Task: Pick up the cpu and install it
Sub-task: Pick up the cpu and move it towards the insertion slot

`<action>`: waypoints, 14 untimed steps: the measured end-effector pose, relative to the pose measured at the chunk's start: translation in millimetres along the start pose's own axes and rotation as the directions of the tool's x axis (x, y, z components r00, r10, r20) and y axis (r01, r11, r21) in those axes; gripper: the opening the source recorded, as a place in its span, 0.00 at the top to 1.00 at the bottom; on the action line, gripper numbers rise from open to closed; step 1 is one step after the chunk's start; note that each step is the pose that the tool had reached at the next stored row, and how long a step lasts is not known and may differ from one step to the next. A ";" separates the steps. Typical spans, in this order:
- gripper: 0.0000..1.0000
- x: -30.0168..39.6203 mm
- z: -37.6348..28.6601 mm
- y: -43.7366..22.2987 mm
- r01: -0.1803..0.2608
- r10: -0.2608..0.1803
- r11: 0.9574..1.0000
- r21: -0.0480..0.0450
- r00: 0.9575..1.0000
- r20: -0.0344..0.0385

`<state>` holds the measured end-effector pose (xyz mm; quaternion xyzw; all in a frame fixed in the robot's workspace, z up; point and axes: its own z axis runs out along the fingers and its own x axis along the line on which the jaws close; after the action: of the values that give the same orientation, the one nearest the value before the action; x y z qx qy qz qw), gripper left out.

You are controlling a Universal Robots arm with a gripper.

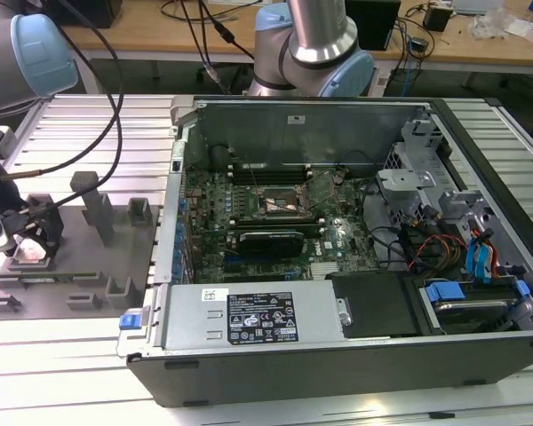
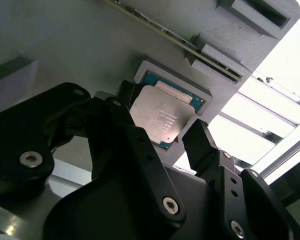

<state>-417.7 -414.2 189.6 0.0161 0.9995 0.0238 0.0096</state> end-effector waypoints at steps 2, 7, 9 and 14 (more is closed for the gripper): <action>0.33 0.0 0.0 0.0 0.000 0.000 1.000 0.000 1.000 0.000; 0.41 0.0 0.0 0.0 0.000 0.000 1.000 0.000 1.000 0.000; 0.41 0.0 0.1 0.0 0.000 0.000 1.000 0.000 1.000 0.000; 0.45 0.0 0.1 0.0 0.001 -0.001 1.000 0.000 1.000 0.000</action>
<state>-417.7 -414.2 189.5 0.0159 0.9995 0.0238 0.0096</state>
